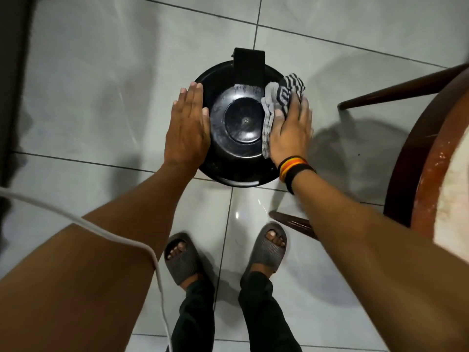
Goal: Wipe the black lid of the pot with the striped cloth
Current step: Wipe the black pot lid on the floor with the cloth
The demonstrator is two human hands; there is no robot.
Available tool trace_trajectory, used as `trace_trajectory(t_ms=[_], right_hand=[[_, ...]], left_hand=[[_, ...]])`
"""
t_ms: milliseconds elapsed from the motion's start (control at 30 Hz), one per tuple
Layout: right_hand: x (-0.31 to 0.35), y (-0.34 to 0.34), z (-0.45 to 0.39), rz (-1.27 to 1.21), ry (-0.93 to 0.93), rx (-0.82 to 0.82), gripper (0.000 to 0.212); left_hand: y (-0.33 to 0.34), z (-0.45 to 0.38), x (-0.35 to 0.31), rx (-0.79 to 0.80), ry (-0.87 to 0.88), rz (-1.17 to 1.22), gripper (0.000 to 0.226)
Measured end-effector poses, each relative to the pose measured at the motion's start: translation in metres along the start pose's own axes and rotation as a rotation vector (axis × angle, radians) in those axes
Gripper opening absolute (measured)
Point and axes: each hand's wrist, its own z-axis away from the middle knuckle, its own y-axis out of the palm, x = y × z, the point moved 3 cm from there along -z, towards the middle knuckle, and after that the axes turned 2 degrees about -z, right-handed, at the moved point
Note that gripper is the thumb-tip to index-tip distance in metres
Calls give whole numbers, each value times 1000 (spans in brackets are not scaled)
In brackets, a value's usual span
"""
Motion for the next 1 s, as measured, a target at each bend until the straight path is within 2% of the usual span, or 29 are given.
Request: trace_trajectory(t_ms=[167,300,400,467,567,667,767,867,1000], right_hand=[[9,35,96,-160,213,-178,64],[42,72,143,-356,367,-215,68],[52,80,148,-401,419,-240,68],[49,76,146,-389,385,-229,68],[32,64,138,-352,275,-182,68],[7,52,123,-256,166,-158,66],[-13,42,110,-187,79,-114,64],[-20,32,104,-168,29,-96,62],[-19,20,92,-157,-8,-55,65]], left_hand=[[-2,1,-2,3,2,-9,54],[1,0,3,14,8,-19,55],[-2,0,1,39,18,-44,55],[-8,-3,-1,56,74,-76,56],[-22,-23,-15,94,286,-180,58],[-30,-69,-47,205,511,-287,58],[-24,-108,-66,333,640,-414,58],[-19,-117,-64,417,646,-448,58],[-24,-98,-44,365,507,-367,57]])
